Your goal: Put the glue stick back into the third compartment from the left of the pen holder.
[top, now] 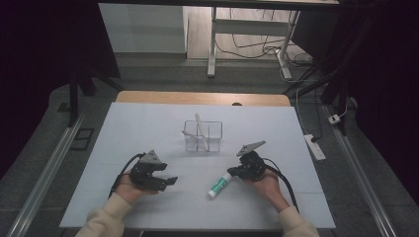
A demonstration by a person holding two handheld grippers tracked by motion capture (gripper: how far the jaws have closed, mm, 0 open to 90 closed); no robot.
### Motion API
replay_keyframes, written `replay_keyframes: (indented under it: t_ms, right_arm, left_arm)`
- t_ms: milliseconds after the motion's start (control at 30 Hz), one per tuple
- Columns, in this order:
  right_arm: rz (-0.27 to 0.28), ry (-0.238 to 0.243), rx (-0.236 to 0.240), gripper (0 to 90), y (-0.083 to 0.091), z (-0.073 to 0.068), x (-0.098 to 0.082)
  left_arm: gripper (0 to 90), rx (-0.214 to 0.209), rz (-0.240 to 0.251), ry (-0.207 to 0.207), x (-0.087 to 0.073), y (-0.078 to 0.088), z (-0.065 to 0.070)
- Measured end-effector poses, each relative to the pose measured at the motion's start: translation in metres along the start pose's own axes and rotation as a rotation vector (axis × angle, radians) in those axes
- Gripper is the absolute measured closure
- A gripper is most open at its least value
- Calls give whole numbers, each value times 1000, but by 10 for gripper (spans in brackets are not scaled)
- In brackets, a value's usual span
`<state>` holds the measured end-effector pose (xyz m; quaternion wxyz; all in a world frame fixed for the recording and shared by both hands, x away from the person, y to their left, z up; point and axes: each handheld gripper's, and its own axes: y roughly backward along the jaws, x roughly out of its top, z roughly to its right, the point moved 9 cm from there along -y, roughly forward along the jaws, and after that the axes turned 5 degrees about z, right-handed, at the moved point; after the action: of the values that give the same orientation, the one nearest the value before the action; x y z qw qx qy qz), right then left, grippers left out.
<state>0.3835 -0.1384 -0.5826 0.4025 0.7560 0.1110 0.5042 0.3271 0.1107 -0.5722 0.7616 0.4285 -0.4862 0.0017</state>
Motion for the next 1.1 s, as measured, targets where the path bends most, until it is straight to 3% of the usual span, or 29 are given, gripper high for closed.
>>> replay_keyframes:
  t_ms: [333,733,933,1100]
  right_arm:
    - [-5,17,30,890,-5,-17,0]
    - [-8,28,44,890,-6,-24,-1]
    - [58,33,-10,891,4,-16,5]
    - [132,29,-74,891,26,-4,1]
  left_arm:
    - [307,-1,-6,-7,0,-1,1]
    - [307,-2,-4,-4,1,-3,3]
    - [307,-6,2,-12,5,-3,6]
    - [314,-21,8,-21,13,-6,15]
